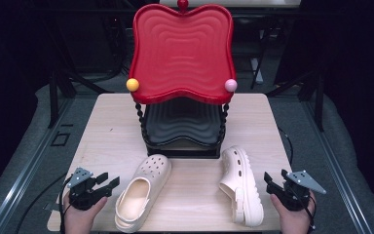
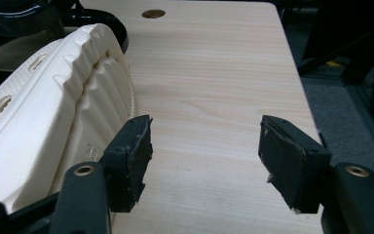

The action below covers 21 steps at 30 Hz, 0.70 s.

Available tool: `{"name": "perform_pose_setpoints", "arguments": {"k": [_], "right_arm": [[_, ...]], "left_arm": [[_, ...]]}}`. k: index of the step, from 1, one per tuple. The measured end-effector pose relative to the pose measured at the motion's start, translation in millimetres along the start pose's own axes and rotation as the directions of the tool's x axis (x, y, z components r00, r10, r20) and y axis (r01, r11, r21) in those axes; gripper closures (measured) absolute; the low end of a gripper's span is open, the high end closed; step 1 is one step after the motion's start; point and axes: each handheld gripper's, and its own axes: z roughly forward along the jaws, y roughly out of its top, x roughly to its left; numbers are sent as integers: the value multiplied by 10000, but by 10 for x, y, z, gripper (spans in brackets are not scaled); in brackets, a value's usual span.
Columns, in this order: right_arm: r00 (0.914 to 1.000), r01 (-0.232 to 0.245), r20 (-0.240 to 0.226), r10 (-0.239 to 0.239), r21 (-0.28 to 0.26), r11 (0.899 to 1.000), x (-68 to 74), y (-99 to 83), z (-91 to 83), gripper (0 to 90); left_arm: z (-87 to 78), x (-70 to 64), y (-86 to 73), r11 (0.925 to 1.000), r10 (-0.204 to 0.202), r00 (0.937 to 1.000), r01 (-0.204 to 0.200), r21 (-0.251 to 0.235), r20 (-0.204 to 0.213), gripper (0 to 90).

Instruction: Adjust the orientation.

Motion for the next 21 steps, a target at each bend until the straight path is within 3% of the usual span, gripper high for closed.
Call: {"name": "perform_pose_setpoints", "arguments": {"k": [7, 13, 14, 15, 16, 20, 21], "right_arm": [[10000, 12, -59, -13, -245, 9997, 11, -21, -2, 453], [9998, -32, -196, 31, -65, 10000, 61, -4, -17, 497], [9999, -46, -164, 40, -367, 9993, 78, -10, -3, 504], [9996, 42, -263, -46, -160, 9999, 75, -4, -28, 508], [9996, 46, -279, -53, -258, 9997, 87, -5, -36, 517], [9991, 46, -407, -66, -485, 9988, 121, 2, -57, 525], [9991, 46, -407, -66, -485, 9988, 121, 2, -57, 525]], "left_arm": [[8, -101, 0, 9981, 611, 9981, -610, -88, 73, 477], [-18, -154, 9, 9977, 661, 9975, -658, -147, 264, 499], [-39, -184, 19, 9976, 682, 9962, -675, -141, 539, 499], [-55, -206, 21, 9964, 822, 9949, -809, -241, 592, 500], [-73, -233, 27, 9940, 1060, 9919, -1037, -352, 701, 504], [-101, -303, 42, 9903, 1327, 9870, -1282, -540, 902, 562], [-105, -350, 53, 9879, 1516, 9806, -1462, -513, 1242, 562]]}}
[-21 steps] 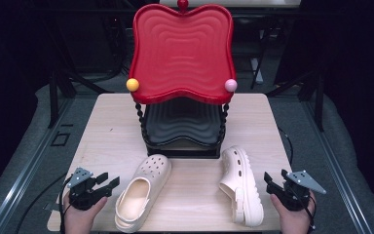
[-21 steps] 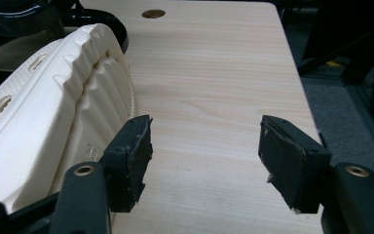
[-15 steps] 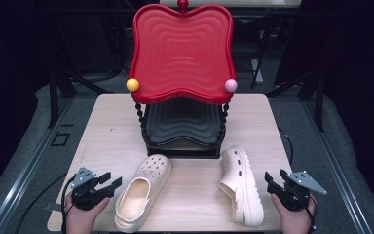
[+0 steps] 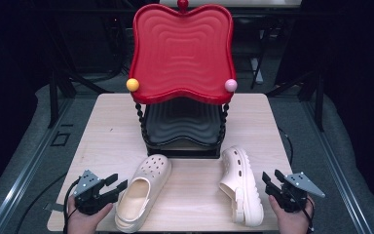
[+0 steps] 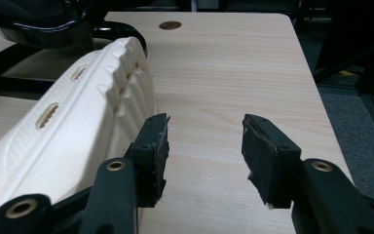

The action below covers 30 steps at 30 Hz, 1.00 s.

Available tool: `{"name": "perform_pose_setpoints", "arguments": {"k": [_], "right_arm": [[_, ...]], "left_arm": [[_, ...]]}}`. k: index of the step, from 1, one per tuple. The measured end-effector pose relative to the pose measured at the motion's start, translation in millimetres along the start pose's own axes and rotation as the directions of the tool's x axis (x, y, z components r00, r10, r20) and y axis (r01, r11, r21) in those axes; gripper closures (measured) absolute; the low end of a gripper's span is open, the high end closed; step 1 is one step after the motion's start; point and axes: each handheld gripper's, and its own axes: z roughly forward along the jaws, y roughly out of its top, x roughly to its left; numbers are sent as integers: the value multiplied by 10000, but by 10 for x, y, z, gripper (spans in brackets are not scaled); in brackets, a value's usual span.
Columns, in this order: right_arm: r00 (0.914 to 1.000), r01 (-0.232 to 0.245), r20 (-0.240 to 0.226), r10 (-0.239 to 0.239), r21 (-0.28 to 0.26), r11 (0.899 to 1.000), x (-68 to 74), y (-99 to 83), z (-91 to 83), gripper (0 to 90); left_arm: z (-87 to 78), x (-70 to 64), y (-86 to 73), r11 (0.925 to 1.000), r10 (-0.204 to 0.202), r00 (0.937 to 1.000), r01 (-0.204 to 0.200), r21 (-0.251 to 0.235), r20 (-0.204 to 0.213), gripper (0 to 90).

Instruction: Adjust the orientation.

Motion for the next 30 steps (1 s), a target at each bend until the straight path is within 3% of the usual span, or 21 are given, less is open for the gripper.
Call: {"name": "perform_pose_setpoints", "arguments": {"k": [2, 6, 10, 13, 17, 20, 26, 28, 29, 30], "right_arm": [[10000, 50, -10, -50, 51, 10000, 9, 4, 1, 531], [9999, -127, -51, 128, 194, 9997, -9, -3, 0, 532], [9993, -362, -94, 363, 98, 9993, -34, -6, -4, 531], [9990, -440, -107, 441, 62, 9990, -38, -10, -1, 531], [9987, -480, -159, 482, 99, 9988, -30, -11, 5, 531], [9986, -490, -185, 492, 106, 9987, -24, -12, 7, 531], [9976, -645, -251, 646, 69, 9979, -29, -10, 5, 531], [9974, -676, -244, 678, 72, 9977, -30, -13, 4, 531], [9974, -674, -264, 676, 92, 9977, -32, -13, 2, 531], [9974, -674, -264, 676, 92, 9977, -32, -13, 2, 531]], "left_arm": [[18, -42, 10, 9998, 183, 9998, -184, 82, 101, 607], [108, -101, 27, 9969, 689, 9976, -685, 378, -95, 634], [191, -169, 71, 9882, 1431, 9895, -1416, 588, -210, 666], [246, -199, 81, 9837, 1663, 9856, -1637, 750, -300, 685], [316, -201, 82, 9806, 1769, 9832, -1722, 933, -450, 691], [371, -212, 91, 9750, 2011, 9775, -1935, 1089, -632, 697], [386, -273, 108, 9738, 2040, 9742, -1920, 1216, -960, 735], [390, -303, 120, 9756, 1915, 9758, -1775, 1290, -1059, 737], [394, -331, 132, 9804, 1592, 9817, -1448, 1338, -1041, 737], [394, -331, 132, 9804, 1592, 9817, -1448, 1338, -1041, 737]]}}
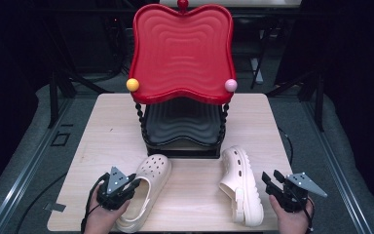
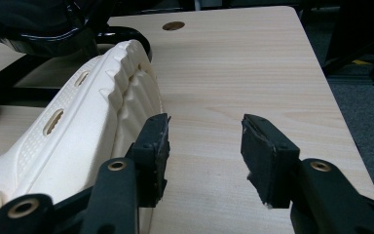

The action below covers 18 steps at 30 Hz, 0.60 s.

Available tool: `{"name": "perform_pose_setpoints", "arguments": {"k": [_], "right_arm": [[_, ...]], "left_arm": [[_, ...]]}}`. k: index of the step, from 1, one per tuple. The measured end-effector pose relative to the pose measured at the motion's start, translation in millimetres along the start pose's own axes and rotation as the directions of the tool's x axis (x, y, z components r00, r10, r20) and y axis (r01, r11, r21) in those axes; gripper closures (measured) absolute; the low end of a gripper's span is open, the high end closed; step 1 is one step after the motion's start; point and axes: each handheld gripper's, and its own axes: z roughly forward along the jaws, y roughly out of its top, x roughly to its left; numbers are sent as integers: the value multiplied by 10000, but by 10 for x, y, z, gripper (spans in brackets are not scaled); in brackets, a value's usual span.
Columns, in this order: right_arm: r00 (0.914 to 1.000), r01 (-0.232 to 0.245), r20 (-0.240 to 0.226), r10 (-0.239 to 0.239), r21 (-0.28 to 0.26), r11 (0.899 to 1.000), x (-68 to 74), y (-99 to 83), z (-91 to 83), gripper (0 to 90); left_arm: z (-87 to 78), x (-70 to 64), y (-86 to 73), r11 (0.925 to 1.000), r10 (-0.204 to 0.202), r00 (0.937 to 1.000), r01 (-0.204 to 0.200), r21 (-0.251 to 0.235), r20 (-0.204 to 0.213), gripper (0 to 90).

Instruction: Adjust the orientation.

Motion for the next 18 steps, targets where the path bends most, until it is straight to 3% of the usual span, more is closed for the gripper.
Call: {"name": "perform_pose_setpoints", "arguments": {"k": [12, 15, 18], "right_arm": [[9999, -141, -15, 140, -128, 9998, -6, 7, -19, 531], [9999, -117, -33, 116, -298, 9995, 16, 17, -36, 531], [9998, 40, -177, -47, -418, 9991, 76, 53, -83, 564]], "left_arm": [[106, -264, 146, 9930, -1145, 9929, 1135, 329, 321, 725], [129, -307, 165, 9930, -1163, 9909, 1147, 276, 675, 710], [129, -311, 148, 9937, -1118, 9911, 1116, 64, 728, 696]]}}
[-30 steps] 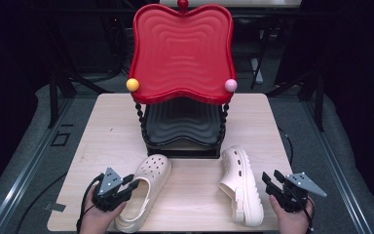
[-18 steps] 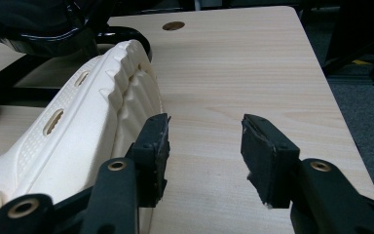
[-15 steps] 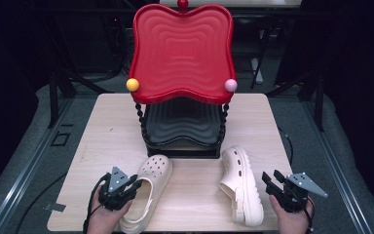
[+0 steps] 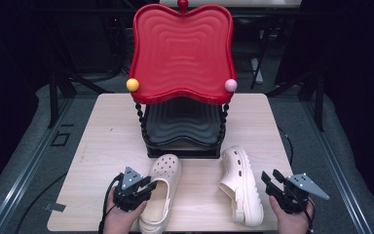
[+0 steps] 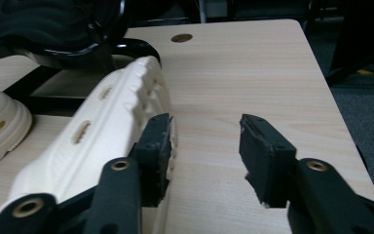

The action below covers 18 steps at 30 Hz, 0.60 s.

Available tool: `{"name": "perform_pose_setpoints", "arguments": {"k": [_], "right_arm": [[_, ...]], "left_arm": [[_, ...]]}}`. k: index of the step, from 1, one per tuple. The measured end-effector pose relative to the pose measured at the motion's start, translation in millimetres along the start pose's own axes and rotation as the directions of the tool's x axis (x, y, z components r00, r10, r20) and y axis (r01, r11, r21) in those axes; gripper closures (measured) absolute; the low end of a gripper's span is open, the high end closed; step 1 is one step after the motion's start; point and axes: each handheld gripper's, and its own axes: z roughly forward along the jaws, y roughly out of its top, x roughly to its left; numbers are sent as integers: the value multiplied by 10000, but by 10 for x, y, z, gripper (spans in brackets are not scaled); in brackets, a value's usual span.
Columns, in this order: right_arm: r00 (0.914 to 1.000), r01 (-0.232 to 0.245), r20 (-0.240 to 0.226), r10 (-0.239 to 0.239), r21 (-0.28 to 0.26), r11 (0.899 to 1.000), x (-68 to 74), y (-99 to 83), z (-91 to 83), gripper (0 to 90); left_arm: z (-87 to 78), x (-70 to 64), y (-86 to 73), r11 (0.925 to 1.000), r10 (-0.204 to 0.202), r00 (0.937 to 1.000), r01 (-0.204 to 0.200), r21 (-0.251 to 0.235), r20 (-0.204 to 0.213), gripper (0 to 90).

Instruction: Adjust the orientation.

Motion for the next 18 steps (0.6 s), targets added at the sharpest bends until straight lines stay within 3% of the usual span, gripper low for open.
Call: {"name": "perform_pose_setpoints", "arguments": {"k": [3, 7, 8, 9, 10, 18], "right_arm": [[9994, 187, -296, -185, 75, 9998, 88, 53, -48, 653], [9947, 807, -648, -797, 122, 9967, 238, 104, -97, 784], [9912, 1097, -776, -1070, 316, 9935, 289, 119, -114, 809], [9894, 1210, -829, -1196, 130, 9926, 322, 114, -96, 817], [9849, 1442, -1027, -1397, 380, 9888, 372, 111, -89, 828], [9622, 2300, -1697, -2131, 874, 9692, 555, 74, -6, 889]], "left_arm": [[-15, 53, -37, 9994, -249, 9988, 259, -218, 432, 664], [-62, 130, -78, 9972, -576, 9947, 613, -416, 853, 629], [-71, 139, -82, 9968, -619, 9947, 658, -456, 817, 627], [-91, 164, -87, 9959, -695, 9939, 741, -522, 851, 627], [-107, 176, -85, 9958, -740, 9932, 784, -468, 898, 620], [-211, 320, -105, 9912, -928, 9927, 995, -874, 770, 602]]}}
